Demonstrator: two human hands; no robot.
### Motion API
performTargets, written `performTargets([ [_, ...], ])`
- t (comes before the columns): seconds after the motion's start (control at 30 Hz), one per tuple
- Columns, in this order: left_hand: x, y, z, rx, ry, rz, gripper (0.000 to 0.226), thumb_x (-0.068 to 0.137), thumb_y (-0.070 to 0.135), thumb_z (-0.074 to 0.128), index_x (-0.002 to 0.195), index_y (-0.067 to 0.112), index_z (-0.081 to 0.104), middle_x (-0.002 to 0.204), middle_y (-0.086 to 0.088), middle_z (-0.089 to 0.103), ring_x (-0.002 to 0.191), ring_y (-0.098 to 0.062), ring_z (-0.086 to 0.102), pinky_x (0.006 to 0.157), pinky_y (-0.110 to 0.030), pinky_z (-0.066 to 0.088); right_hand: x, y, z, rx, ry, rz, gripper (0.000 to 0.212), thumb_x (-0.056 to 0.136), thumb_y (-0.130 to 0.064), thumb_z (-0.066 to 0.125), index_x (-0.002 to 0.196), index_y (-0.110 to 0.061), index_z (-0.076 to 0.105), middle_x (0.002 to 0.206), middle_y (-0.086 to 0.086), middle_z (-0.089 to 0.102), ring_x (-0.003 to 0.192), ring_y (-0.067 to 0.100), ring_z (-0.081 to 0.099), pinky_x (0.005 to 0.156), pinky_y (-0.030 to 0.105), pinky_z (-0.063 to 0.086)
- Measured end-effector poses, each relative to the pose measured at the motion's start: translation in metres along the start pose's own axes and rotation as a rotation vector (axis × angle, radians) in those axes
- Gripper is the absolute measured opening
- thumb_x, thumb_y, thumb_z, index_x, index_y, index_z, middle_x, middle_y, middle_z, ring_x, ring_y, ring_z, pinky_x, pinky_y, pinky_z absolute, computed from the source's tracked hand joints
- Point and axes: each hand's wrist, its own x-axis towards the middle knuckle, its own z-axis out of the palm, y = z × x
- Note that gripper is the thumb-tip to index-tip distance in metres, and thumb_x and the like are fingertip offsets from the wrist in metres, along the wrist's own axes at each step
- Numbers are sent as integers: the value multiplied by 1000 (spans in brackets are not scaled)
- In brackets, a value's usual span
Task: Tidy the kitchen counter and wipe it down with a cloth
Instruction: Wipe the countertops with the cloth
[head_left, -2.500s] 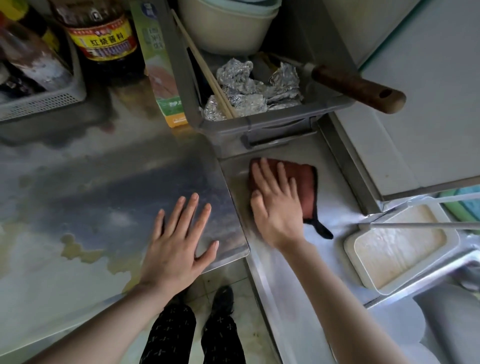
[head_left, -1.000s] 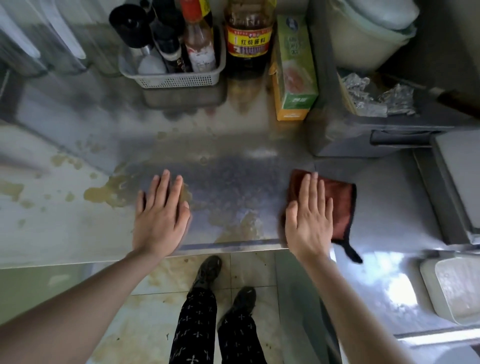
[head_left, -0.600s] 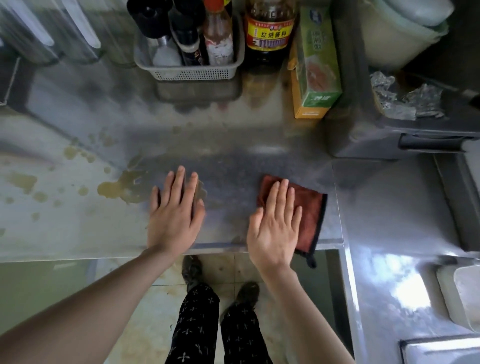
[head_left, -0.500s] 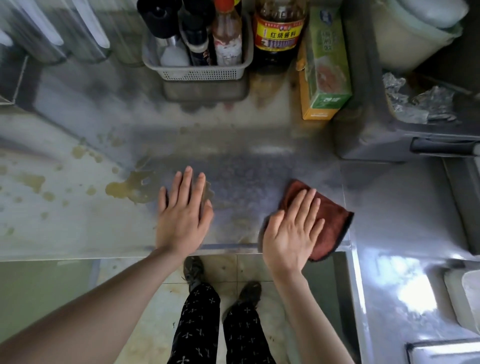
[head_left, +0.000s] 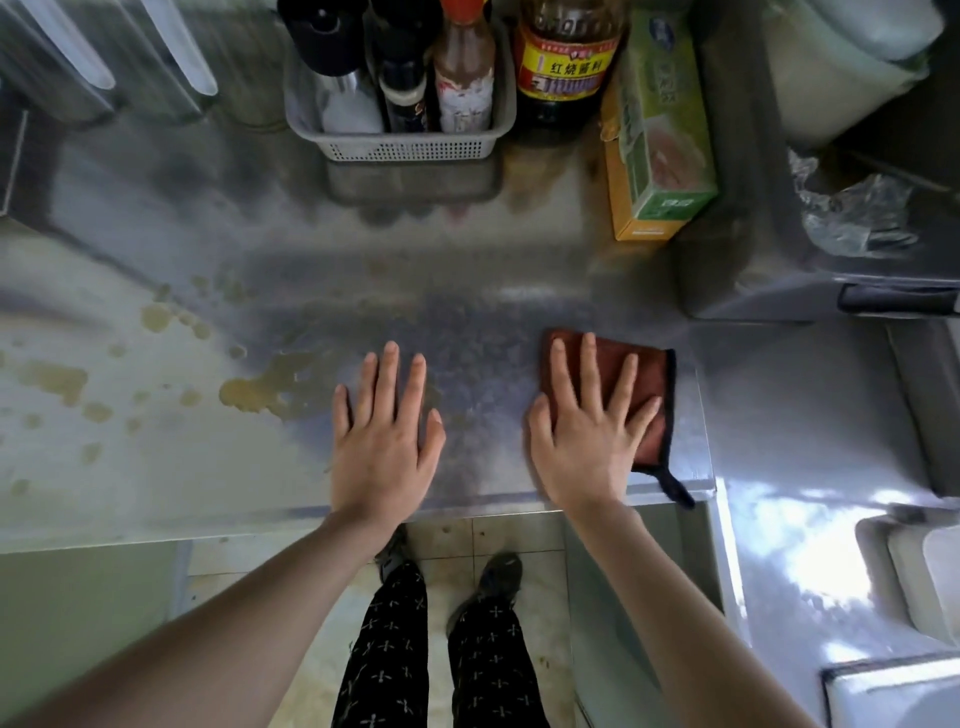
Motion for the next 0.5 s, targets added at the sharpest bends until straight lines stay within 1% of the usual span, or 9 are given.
performTargets([
  [0.07,0,0,0,-1,4,-1,57,95,40,20,146,15,24,154,-11,20,141,-29,20,109,-51,21,-24,-16,6,-54,-19,-209,58,92,-46,23,148,-36,14,158,-5,11,143,40,7,107,67,5],
  [0.13,0,0,0,3,2,-2,58,95,41,21,146,15,24,154,-12,20,141,-29,20,109,-50,21,-44,-13,8,-125,-45,-430,56,93,-46,26,147,-34,22,156,-3,21,141,40,19,105,67,15],
  [0.2,0,1,0,2,0,-2,58,94,40,21,146,15,25,154,-12,21,141,-29,21,109,-51,22,-37,5,3,-149,-59,-540,54,94,-45,28,147,-36,21,155,-5,22,141,38,21,106,67,20],
  [0.23,1,1,0,1,-1,-2,57,94,40,22,146,15,26,154,-12,22,141,-30,21,108,-51,23,-27,14,0,-160,-44,-537,54,94,-45,27,146,-36,20,154,-6,21,140,38,22,106,66,19],
  [0.3,1,1,0,3,-5,-3,57,94,39,21,146,15,25,154,-12,22,141,-29,21,108,-51,23,1,27,-7,-158,0,-403,54,93,-44,24,146,-36,20,154,-5,20,140,39,22,106,67,17],
  [0.4,1,1,1,7,-8,-7,57,95,40,18,146,16,22,155,-11,19,142,-28,18,110,-50,21,33,16,-10,-41,0,-67,59,90,-47,11,148,-38,7,158,-7,5,144,35,2,111,63,4],
  [0.43,1,1,1,8,-6,-7,57,95,40,17,146,16,21,155,-11,19,142,-28,18,110,-50,20,33,5,-8,-5,2,-4,59,90,-47,10,148,-38,3,159,-7,0,144,34,-4,111,62,0],
  [0.47,1,1,1,9,-5,-7,57,95,40,17,146,16,22,155,-11,19,142,-28,18,110,-50,20,29,-7,-7,11,-5,-14,59,91,-47,11,148,-37,3,159,-7,-2,144,35,-6,111,61,-1],
  [0.5,1,0,1,7,-4,-5,57,94,40,18,146,16,23,154,-11,19,142,-28,18,110,-50,20,20,-17,-4,4,-9,-105,58,92,-46,14,148,-36,6,159,-7,1,144,35,-3,111,62,1],
])
